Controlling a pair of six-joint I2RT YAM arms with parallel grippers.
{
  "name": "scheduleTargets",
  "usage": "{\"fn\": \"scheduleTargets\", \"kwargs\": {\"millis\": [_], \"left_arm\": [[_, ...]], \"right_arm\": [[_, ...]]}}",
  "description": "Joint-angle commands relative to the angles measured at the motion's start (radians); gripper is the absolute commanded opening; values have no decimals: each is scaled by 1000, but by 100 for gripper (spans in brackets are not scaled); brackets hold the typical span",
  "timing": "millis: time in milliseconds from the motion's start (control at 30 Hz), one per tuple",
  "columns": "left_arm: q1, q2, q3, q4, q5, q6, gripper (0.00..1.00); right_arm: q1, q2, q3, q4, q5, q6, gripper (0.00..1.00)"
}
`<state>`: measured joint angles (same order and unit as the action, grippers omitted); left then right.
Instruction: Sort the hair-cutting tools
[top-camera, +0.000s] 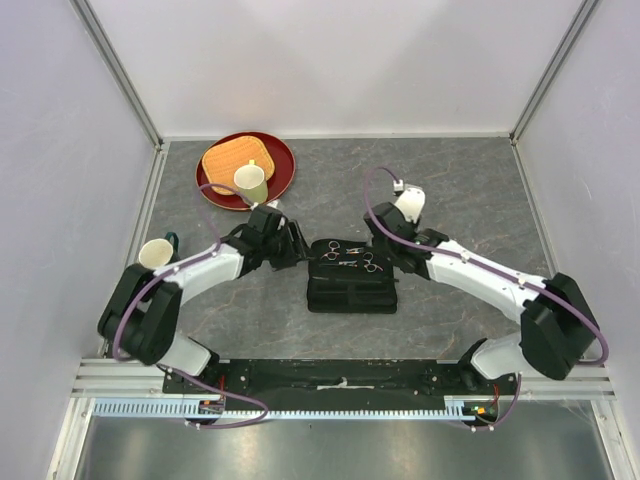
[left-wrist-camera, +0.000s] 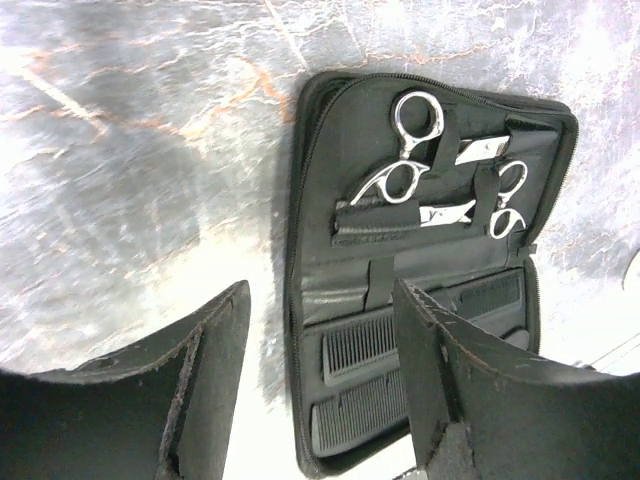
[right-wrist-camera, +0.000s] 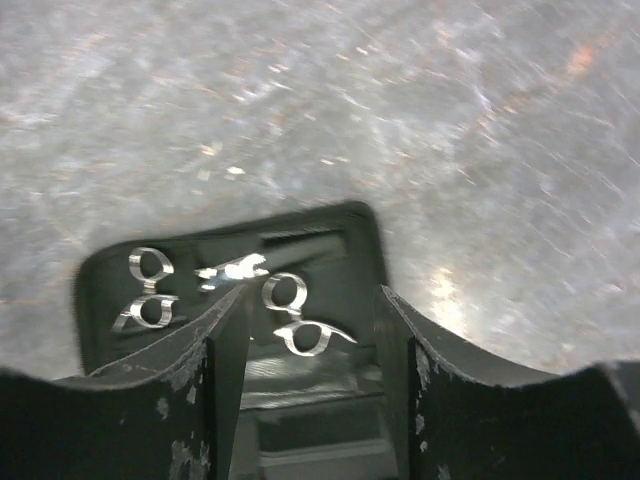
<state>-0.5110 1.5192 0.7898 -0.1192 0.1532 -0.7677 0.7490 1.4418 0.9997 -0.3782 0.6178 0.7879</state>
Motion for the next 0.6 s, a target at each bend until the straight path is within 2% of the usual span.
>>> {"fn": "scheduleTargets", "kwargs": {"millis": [0, 133, 267, 367, 500, 567], "left_arm": [[-1, -147, -66, -89, -113, 30, 66], [-1, -261, -129, -152, -152, 19, 64], [-1, -367, -204, -229, -201, -21, 57], [-1, -431, -250, -272, -245, -60, 53], [-1, -502, -299, -325, -259, -103, 51], [-1, -533, -311, -350, -271, -119, 50]], "right_arm": [[-59, -93, -111, -105, -30, 8, 57], [-76, -173, -220, -168, -39, 30, 48], [-76, -221, -312, -186, -96, 36, 28], [-76, -227, -354, -153, -164, 8, 17], [-39, -256, -397, -45, -286, -27, 14], [-27, -221, -394, -21, -328, -27, 14]]}}
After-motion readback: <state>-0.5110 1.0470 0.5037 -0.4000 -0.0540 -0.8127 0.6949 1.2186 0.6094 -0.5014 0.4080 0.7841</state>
